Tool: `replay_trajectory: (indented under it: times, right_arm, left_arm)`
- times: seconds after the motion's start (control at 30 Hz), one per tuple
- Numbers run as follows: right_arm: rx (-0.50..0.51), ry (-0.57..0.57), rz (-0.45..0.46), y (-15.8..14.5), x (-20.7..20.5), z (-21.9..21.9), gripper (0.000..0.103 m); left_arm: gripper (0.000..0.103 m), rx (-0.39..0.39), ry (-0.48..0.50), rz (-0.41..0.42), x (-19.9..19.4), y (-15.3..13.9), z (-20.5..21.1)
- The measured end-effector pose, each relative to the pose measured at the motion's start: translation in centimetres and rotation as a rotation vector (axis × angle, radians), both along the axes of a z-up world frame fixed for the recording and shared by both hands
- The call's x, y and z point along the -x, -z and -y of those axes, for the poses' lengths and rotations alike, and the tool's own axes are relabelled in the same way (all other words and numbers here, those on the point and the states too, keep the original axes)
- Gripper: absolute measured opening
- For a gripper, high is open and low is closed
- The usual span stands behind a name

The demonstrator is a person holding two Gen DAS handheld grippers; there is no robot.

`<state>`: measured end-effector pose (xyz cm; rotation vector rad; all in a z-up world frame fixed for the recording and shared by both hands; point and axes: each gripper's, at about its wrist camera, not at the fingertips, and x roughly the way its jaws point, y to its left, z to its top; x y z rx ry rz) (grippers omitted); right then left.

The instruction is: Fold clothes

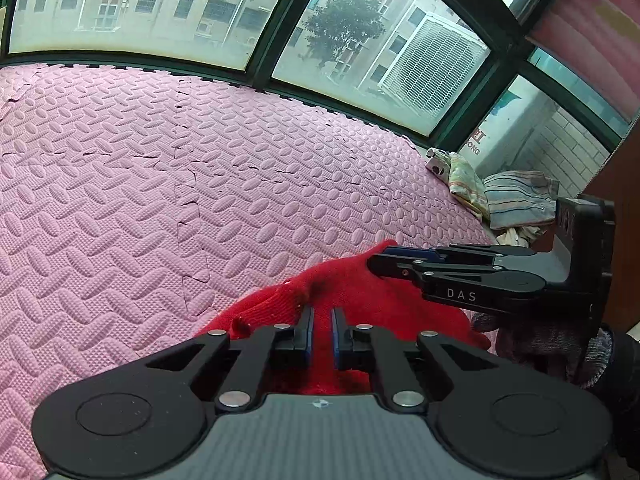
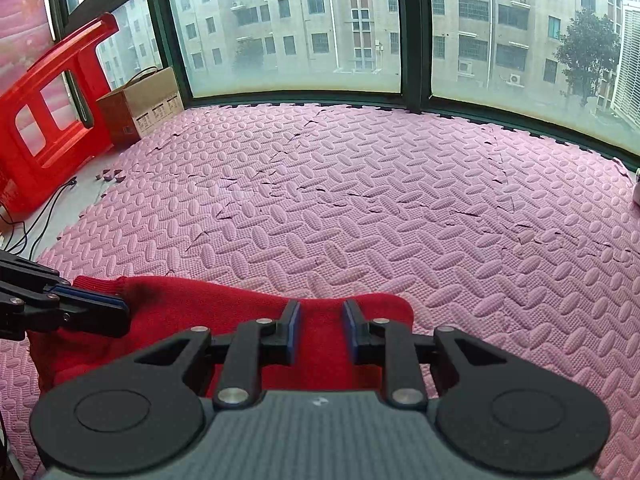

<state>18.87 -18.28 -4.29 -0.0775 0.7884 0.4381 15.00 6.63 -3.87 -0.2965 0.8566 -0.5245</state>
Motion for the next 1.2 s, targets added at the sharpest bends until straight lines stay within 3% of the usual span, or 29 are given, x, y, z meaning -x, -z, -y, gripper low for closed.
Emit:
replay_trajectory:
  times: [0.2, 0.5, 0.73, 0.9, 1.0, 1.13, 1.2]
  right_arm:
    - [-0.025, -0.002, -0.022, -2.0, 3.5, 3.0, 0.023]
    - [0.035, -0.001, 0.017, -1.1, 9.9, 3.7, 0.024]
    - [-0.006, -0.114, 0.086, -3.2, 10.7, 0.1, 0.024]
    - [-0.025, -0.188, 0.103, -2.8, 11.1, -4.2, 0.023]
    - [-0.009, -0.236, 0.15, -3.5, 12.1, -5.2, 0.024]
    - [0.092, -0.362, 0.202, -3.4, 14.0, -7.9, 0.05]
    - [0.142, -0.399, 0.211, -2.8, 14.2, -9.4, 0.05]
  left_arm:
    - [0.011, 0.001, 0.017, 0.036, 1.3, -1.0, -0.1]
    - [0.01, -0.023, -0.022, 0.036, 3.5, -0.8, -0.8]
    - [0.017, -0.022, -0.065, 0.072, 5.3, -2.8, -1.1]
    - [0.033, -0.037, -0.099, 0.089, 6.3, -4.1, -0.9]
    - [0.034, -0.014, -0.123, 0.1, 7.1, -4.5, -1.7]
    - [0.035, 0.0, -0.148, 0.093, 7.7, -4.1, -2.9]
    - [0.036, 0.01, -0.164, 0.08, 7.9, -3.7, -3.4]
